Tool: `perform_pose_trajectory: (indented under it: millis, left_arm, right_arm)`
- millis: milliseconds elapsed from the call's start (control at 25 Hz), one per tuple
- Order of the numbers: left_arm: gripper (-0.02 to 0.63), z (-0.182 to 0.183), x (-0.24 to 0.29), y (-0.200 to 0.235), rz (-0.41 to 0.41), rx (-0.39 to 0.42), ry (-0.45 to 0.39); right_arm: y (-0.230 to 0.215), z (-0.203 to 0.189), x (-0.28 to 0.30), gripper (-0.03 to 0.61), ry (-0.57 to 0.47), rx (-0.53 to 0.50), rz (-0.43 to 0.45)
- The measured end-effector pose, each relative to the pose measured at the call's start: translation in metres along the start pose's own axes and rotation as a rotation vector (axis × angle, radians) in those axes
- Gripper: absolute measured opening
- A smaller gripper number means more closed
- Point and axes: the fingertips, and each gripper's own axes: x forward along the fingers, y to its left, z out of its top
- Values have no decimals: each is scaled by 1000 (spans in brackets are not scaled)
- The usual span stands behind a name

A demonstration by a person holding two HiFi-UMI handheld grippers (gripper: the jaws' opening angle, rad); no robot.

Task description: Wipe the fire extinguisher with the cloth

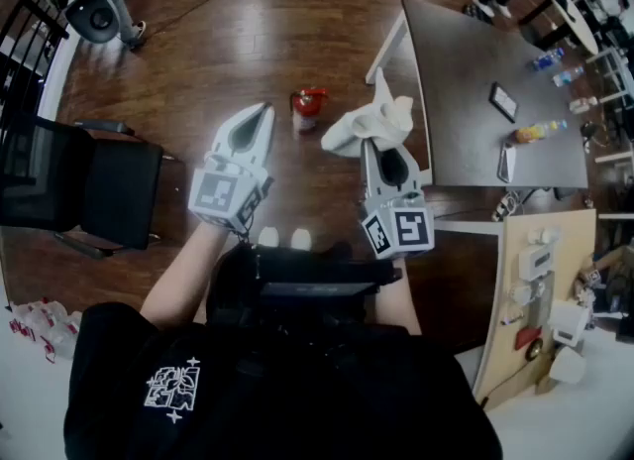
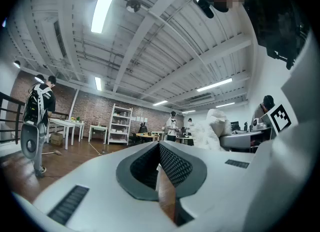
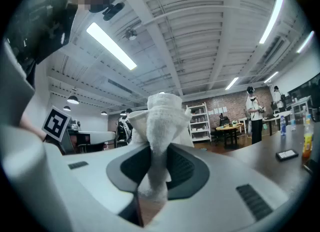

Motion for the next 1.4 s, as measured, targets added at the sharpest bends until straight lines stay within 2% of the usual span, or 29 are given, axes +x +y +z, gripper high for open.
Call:
perform_pose_trajectory:
  millis: [520,800,1160,1400]
  left_arm:
    - [2,-6,17,-19,29,3,3]
    - [2,-12,26,-14,32,4,12]
    - [2,-31,83,33,7,-23,44]
    - [2,-54,130,85,-21,-48,87]
  right_arm:
    - [-25,-13,-1,98,11,22,38]
    - [-34,-17,9,98,14,35,46]
    - [-56,-38,72,98,52,58,17]
    - [-74,-62,132,100,96,74,-7]
